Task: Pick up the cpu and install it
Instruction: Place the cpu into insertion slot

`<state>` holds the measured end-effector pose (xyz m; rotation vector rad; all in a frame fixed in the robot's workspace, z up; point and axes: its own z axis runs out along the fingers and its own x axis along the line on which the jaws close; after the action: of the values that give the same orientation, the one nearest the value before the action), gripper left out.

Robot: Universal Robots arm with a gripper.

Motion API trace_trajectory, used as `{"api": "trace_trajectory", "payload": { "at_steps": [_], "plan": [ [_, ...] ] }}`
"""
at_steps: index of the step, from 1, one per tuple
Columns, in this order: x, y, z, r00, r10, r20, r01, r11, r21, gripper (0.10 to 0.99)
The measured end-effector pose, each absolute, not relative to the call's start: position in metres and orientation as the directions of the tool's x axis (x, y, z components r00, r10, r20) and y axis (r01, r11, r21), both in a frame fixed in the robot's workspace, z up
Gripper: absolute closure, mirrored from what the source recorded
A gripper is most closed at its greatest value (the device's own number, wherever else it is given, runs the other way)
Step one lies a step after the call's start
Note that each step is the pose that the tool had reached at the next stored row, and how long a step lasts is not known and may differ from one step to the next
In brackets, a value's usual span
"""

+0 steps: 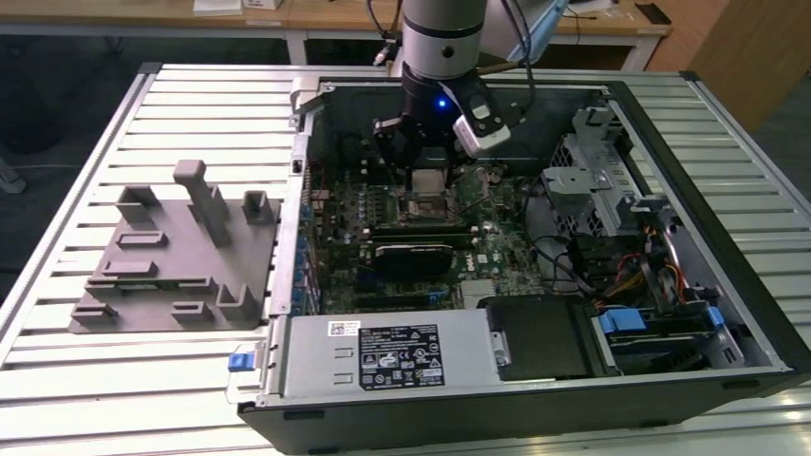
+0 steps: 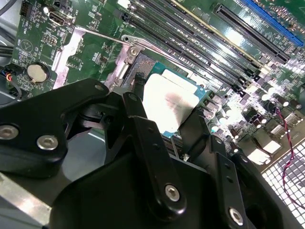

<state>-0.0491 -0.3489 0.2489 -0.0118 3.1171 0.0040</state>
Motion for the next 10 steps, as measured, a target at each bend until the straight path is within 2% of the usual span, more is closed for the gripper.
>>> {"api": "trace_trajectory", "payload": {
  "at_steps": [10],
  "plan": [
    [-0.0491, -0.3489, 0.2488, -0.998, 0.056, -0.024, 0.056, 0.998, 0.003, 0.541]
  ]
}}
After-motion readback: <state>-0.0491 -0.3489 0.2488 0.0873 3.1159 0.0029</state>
